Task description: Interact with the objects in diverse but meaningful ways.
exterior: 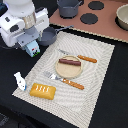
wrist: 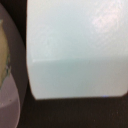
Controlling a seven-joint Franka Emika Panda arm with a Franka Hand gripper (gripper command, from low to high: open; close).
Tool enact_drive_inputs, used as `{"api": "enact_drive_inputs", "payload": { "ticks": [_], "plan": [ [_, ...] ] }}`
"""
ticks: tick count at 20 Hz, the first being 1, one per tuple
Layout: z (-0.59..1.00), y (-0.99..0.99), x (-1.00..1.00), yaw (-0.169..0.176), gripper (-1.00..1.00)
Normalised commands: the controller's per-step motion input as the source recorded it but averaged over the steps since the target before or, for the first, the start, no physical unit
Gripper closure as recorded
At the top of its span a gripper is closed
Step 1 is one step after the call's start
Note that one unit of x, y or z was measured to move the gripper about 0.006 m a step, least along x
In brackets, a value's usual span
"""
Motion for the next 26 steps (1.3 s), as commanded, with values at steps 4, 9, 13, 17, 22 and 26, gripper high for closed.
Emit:
{"api": "enact_drive_inputs", "payload": {
  "ticks": [4, 9, 13, 17, 22, 26],
  "plan": [
    [-0.27, 0.01, -0.15, 0.0, 1.0],
    [-0.2, 0.05, -0.12, 0.0, 1.0],
    [0.32, 0.23, 0.13, -0.006, 1.0],
    [0.98, 0.4, 0.52, -0.064, 1.0],
    [1.0, 0.3, 0.81, -0.045, 1.0],
    [0.86, 0.24, 0.96, -0.043, 1.0]
  ]
}}
